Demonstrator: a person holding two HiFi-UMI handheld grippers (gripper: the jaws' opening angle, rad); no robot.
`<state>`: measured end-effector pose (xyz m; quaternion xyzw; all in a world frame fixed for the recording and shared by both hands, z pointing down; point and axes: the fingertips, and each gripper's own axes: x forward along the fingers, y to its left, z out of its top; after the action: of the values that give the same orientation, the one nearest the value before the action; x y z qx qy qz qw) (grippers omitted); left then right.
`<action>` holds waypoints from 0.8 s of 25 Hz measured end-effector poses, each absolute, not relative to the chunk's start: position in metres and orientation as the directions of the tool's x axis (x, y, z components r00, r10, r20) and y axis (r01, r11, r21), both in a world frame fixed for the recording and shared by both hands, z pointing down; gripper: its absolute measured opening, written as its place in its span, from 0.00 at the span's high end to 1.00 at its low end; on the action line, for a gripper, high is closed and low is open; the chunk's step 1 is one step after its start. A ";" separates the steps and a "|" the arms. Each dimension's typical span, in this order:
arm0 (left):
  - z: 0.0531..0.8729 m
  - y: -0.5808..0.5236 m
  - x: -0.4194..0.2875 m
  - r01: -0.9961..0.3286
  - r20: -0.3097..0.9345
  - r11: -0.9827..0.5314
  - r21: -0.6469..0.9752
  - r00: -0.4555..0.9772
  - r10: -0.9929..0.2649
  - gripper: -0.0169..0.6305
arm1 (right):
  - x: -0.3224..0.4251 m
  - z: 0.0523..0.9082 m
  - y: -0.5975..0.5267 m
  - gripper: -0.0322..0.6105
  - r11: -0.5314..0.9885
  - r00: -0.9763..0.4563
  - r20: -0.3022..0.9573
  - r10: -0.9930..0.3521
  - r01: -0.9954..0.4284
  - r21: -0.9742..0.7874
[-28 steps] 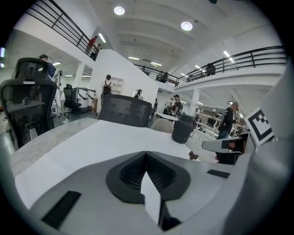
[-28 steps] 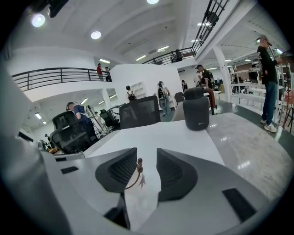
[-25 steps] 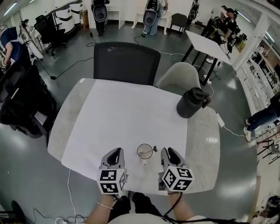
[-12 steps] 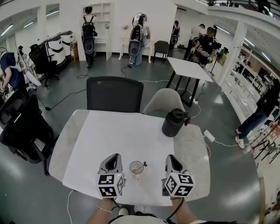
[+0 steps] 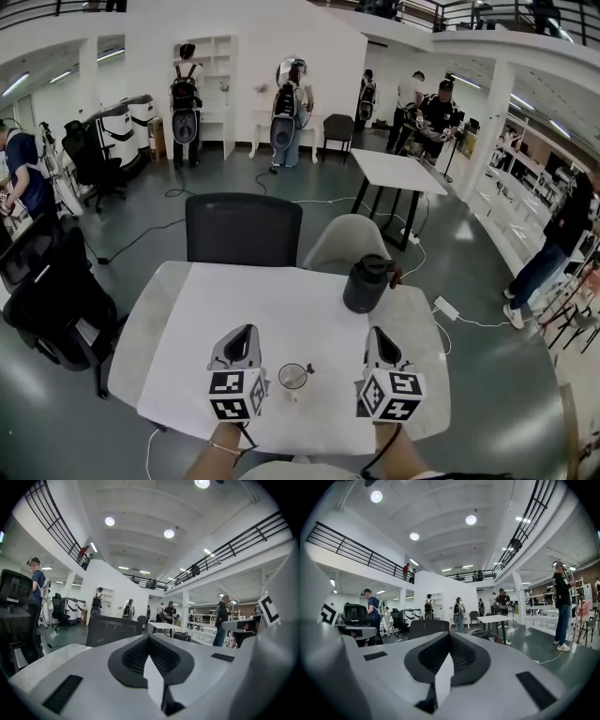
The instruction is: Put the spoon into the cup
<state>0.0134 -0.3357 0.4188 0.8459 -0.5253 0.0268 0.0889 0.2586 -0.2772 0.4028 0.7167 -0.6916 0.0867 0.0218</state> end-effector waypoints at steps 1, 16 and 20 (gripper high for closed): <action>0.418 -0.337 0.013 -0.894 0.136 -0.431 0.121 0.445 -0.885 0.95 | 0.258 0.403 -0.278 0.90 -0.042 0.028 0.155 -0.988 -0.995 -0.087; 0.426 -0.336 0.014 -0.896 0.156 -0.427 0.120 0.442 -0.883 0.95 | 0.259 0.410 -0.275 0.90 -0.051 0.028 0.174 -0.984 -0.990 -0.128; 0.432 -0.334 0.015 -0.895 0.162 -0.431 0.120 0.446 -0.881 0.95 | 0.258 0.415 -0.273 0.90 -0.050 0.026 0.183 -0.983 -0.990 -0.128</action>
<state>0.0145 -0.3343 0.4315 0.8449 -0.5252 0.0371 0.0943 0.2576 -0.2731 0.4154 0.7162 -0.6888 0.1108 0.0173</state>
